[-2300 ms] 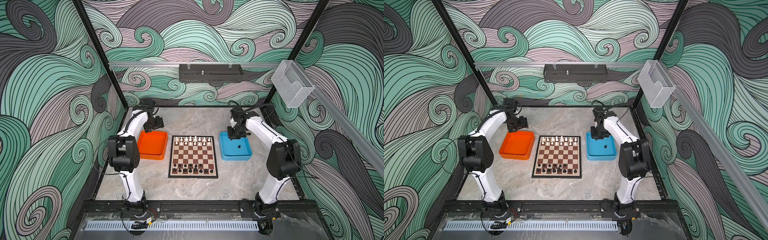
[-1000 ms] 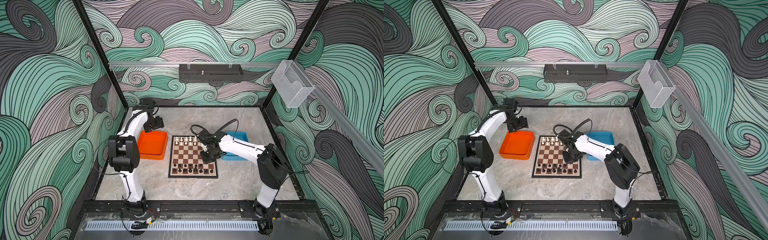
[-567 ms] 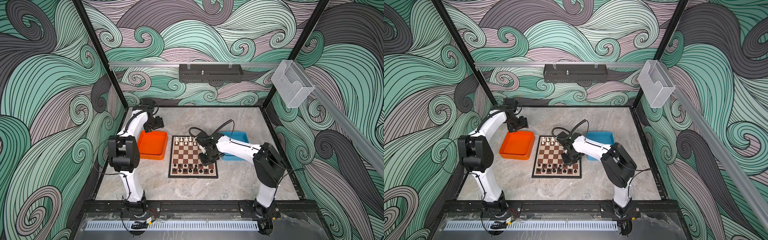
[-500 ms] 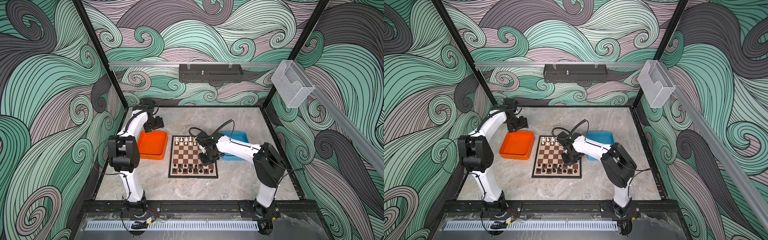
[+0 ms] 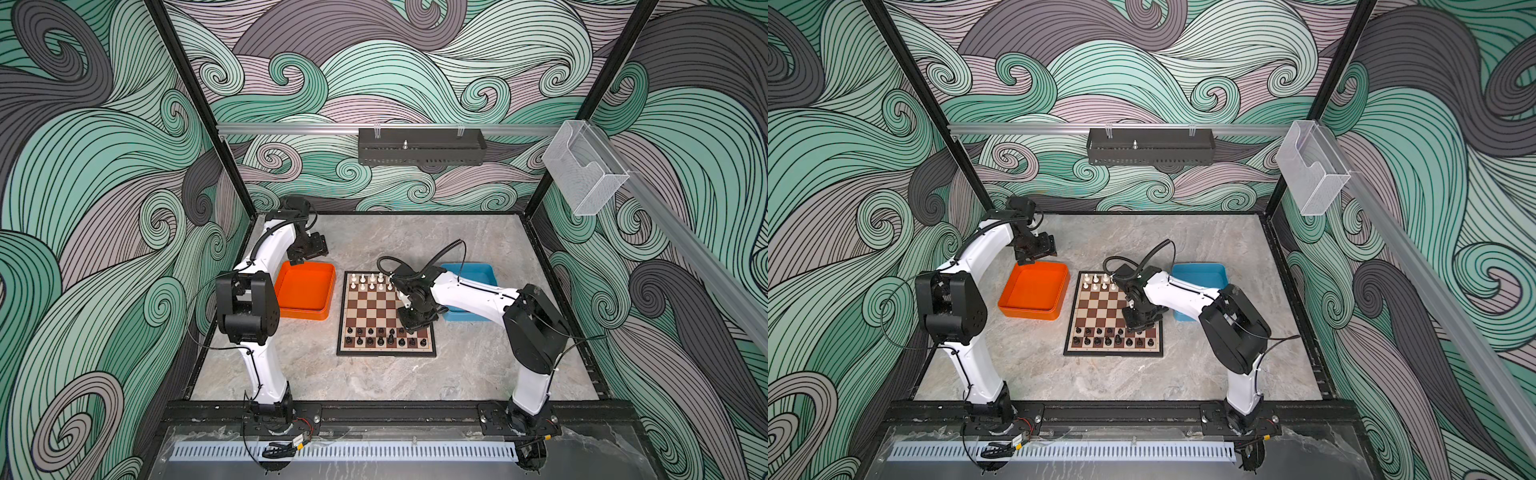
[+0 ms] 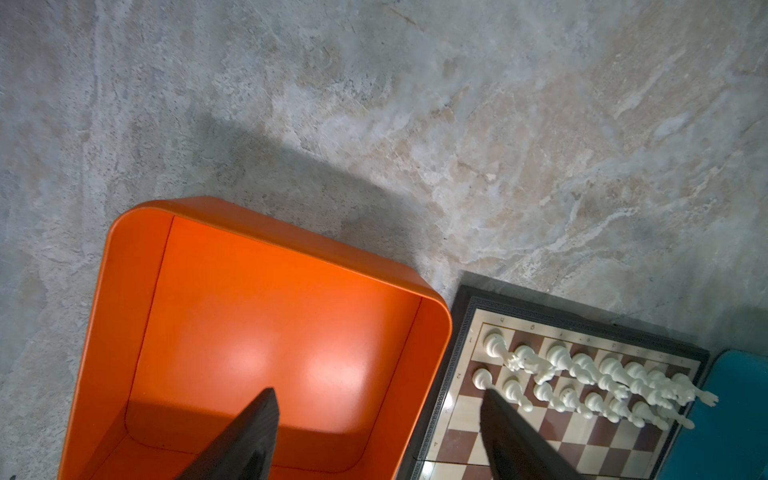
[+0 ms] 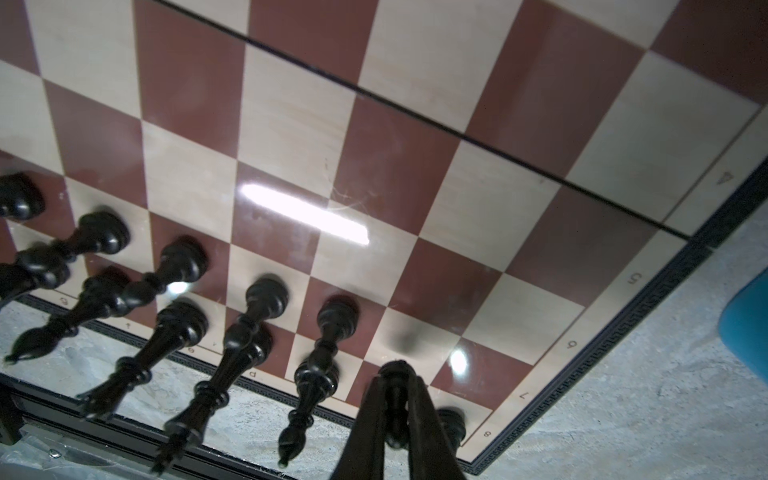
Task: Set up the chess pieces on the board
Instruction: 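Lower the black pawn onto its empty square in the black pawn row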
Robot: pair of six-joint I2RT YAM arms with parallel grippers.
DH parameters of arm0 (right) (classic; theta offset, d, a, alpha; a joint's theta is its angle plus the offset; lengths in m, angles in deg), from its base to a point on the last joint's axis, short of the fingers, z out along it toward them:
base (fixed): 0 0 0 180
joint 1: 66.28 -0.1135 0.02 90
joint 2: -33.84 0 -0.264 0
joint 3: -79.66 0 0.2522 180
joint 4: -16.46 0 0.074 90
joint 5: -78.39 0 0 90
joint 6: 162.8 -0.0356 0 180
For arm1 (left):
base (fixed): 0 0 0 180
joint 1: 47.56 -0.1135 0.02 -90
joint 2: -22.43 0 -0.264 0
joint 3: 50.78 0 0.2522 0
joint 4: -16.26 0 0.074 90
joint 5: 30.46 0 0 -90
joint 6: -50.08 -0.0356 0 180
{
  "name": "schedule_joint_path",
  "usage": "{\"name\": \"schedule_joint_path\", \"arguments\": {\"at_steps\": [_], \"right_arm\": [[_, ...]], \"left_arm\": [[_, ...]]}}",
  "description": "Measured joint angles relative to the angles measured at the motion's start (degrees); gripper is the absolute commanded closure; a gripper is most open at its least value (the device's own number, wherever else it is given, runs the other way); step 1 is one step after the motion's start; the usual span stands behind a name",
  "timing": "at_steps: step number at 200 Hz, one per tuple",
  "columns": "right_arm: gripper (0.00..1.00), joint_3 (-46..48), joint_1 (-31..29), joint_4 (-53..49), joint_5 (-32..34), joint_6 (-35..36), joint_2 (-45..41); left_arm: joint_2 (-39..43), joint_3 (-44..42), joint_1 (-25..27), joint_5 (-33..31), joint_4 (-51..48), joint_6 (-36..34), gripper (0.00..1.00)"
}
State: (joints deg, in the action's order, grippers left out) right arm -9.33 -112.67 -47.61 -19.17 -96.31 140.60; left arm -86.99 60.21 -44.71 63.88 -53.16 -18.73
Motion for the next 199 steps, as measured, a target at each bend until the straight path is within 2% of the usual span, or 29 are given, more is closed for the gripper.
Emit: {"name": "schedule_joint_path", "arguments": {"at_steps": [199], "right_arm": [[0.81,0.00,-0.04,-0.90,0.57,-0.98,1.33]], "left_arm": [[0.00,-0.26,0.00,0.42,0.04,0.02,0.21]]}}
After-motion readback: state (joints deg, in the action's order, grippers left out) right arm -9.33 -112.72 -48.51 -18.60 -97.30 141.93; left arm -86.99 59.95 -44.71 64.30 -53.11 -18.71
